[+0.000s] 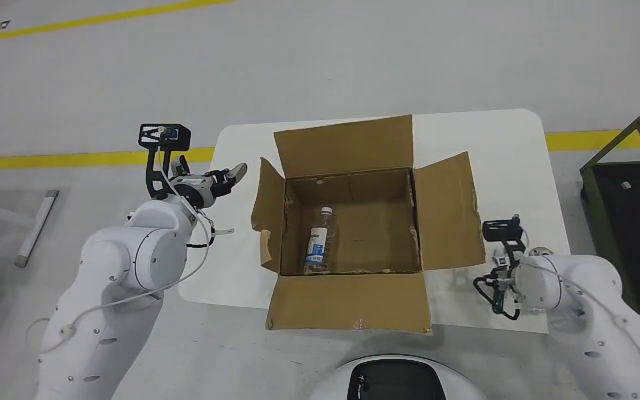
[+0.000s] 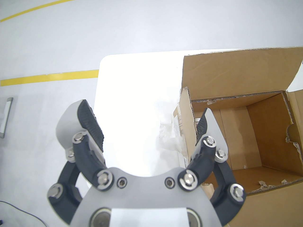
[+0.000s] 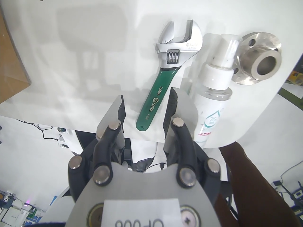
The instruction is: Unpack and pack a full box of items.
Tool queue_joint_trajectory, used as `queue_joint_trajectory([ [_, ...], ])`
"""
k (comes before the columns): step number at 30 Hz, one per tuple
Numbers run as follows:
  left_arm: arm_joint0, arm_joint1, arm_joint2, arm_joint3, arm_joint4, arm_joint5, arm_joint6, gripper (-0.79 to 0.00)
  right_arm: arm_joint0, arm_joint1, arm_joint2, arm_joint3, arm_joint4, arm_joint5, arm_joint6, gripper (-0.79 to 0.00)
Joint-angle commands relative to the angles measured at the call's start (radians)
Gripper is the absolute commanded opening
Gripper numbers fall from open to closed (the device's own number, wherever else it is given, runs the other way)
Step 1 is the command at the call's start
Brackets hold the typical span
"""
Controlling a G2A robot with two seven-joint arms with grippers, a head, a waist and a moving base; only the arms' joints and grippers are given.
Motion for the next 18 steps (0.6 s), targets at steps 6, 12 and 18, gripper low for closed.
queue_joint_trajectory([
  [6, 0.0, 0.0, 0.0, 0.0, 0.0, 0.0, 0.0, 0.0, -0.015, -0.007, 0.015, -0.002, -0.01, 0.0, 0.0, -0.403],
  [12, 0.0, 0.0, 0.0, 0.0, 0.0, 0.0, 0.0, 0.0, -0.014, -0.017, 0.002, 0.003, -0.018, 0.0, 0.0, -0.403],
  [18, 0.0, 0.0, 0.0, 0.0, 0.0, 0.0, 0.0, 0.0, -0.018, -0.025, 0.012, 0.004, -0.033, 0.0, 0.0, -0.419],
])
